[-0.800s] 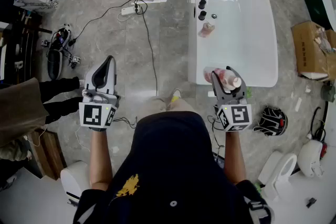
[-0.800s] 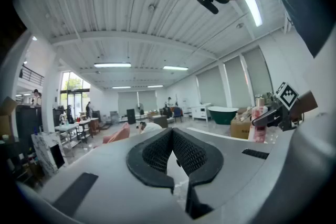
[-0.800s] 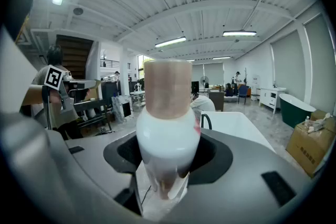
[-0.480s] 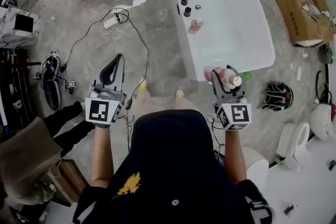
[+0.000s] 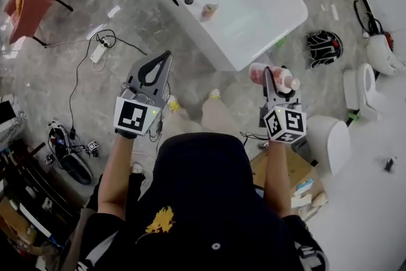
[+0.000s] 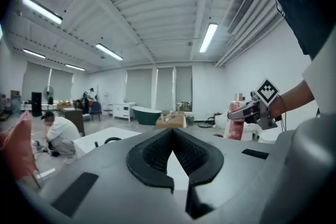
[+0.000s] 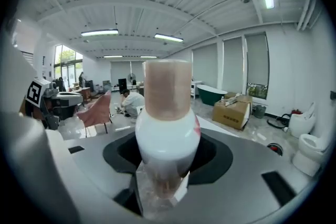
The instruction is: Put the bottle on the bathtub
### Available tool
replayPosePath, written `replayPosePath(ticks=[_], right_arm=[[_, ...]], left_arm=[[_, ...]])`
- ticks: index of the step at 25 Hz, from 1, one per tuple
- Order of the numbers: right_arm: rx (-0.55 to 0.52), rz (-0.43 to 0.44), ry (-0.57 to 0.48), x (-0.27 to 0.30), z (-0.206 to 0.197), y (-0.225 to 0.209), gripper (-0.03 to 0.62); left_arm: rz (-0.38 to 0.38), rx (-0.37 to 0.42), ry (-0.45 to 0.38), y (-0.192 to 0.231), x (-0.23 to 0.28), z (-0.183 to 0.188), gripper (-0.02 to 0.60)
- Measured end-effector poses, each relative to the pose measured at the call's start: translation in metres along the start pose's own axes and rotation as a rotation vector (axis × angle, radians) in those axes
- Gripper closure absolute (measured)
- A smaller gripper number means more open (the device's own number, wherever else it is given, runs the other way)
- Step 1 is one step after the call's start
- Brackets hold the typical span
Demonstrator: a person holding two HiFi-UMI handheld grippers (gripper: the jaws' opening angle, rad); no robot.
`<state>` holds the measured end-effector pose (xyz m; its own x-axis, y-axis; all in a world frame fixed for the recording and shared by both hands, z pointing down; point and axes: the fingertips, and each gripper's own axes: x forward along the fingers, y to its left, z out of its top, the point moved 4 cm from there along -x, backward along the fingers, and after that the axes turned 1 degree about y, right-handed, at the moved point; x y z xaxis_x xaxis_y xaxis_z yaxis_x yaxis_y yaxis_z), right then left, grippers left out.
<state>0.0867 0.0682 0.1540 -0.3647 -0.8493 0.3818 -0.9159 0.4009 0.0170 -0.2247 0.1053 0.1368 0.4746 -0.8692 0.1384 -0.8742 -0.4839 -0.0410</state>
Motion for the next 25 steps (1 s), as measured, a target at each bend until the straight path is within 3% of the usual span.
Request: replayPosePath(ticks=[4,8,14,21,25], right_arm=[[0.024,-0.088,0.020,-0.017,-0.019,-0.005,0.378],[0.070,-0.130,0.037,-0.022,-0.045,-0.029,0.378],[0.090,-0.142,0.087,0.007,-0.103,-0.068,0.378],[0.126,-0.210,0.097,0.067,-0.183,-0.111,0.378],[0.179,-0.238,0.108,0.104,-0.234,-0.135,0.378]], left_arm=[[-0.152,0.013,0.022,-0.020,0.036,-0.015,0.563],[-0.187,-0.001,0.015,-0.049,0.076,-0.031,0.563],[-0.295,0.139,0.075,-0.100,0.136,-0.068,0.563],[-0.325,0.156,0.110,-0.134,0.204,-0.151,0.563],[-0.333,0.110,0.130,-0.151,0.235,-0.200,0.563]])
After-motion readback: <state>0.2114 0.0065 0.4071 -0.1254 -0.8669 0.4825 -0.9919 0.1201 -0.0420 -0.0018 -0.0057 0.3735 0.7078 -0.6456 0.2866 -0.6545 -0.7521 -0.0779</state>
